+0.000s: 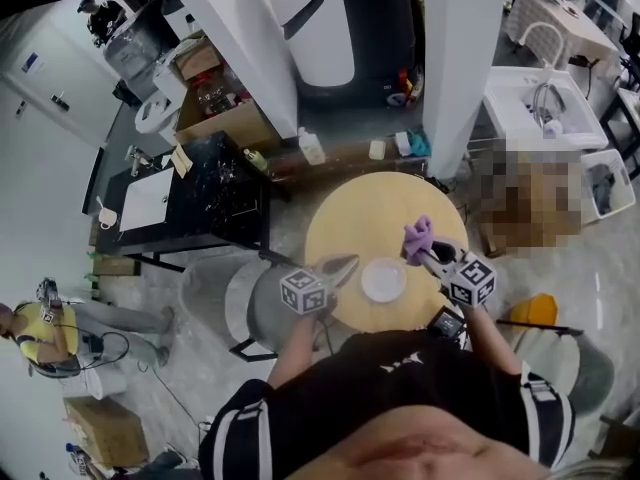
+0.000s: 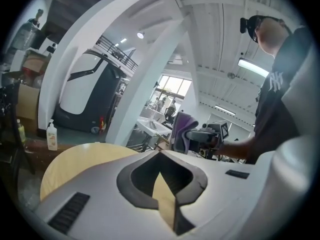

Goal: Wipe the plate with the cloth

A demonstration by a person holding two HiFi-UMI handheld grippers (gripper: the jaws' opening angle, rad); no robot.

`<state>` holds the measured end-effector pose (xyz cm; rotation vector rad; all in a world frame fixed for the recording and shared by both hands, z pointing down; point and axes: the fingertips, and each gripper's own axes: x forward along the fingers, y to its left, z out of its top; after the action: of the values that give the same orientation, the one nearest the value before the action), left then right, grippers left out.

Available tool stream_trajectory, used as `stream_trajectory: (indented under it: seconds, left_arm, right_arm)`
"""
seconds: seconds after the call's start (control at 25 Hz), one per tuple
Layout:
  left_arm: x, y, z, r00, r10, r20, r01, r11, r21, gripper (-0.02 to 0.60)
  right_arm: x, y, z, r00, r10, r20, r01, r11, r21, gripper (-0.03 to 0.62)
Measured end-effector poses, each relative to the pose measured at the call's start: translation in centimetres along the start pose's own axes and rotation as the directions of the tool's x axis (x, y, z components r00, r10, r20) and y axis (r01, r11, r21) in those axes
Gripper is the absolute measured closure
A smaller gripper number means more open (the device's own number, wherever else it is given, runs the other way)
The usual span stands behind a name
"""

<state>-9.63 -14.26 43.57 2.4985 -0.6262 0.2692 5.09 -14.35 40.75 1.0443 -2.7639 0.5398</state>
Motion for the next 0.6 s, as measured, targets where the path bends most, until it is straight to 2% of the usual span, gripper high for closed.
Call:
stream_trajectory:
  seconds: [0.24, 0.6]
  left_arm:
    - [0.0, 0.5, -0.6, 1.0, 0.015, -0.012, -0.015, 1.0, 0.0, 0.568]
    - [0.0, 0.6, -2.1, 0.999, 0.028, -0.045, -0.029, 0.999, -0.033, 0.568]
  right_arm:
    - [0.0, -0.1, 0.2, 1.0, 0.006, 0.006, -0.006, 1.0, -0.022, 0.499]
    - [-0.2, 0.2, -1.1, 1.0, 0.012, -0.028, -0.011, 1.0, 0.018, 0.499]
